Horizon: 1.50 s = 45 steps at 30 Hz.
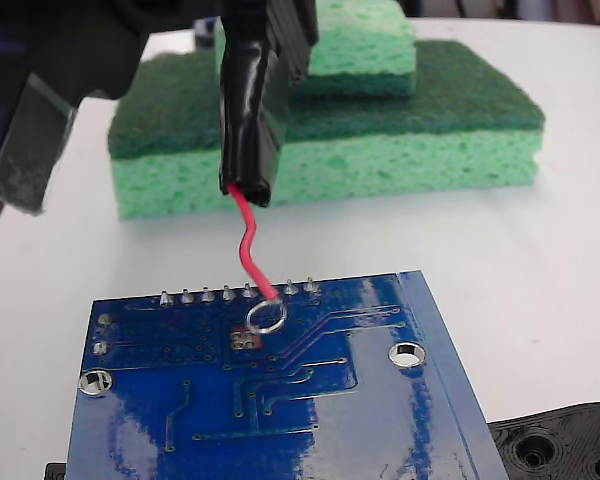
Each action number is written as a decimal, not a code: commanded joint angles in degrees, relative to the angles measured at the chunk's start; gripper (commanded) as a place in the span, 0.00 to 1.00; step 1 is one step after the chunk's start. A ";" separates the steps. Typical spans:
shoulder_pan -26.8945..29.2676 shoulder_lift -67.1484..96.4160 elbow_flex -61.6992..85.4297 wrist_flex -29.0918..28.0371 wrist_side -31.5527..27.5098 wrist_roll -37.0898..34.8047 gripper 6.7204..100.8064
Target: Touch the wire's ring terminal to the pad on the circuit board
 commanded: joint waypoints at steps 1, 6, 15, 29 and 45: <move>0.26 -0.18 -0.35 -0.09 -0.44 0.00 0.99; 0.35 -0.18 -0.44 0.26 -0.35 -0.18 0.99; 1.14 0.79 0.70 0.09 -0.97 -0.44 0.99; 1.23 0.88 1.05 -0.44 -1.41 -0.53 0.99; 0.00 8.00 0.44 5.45 -1.23 -0.88 0.99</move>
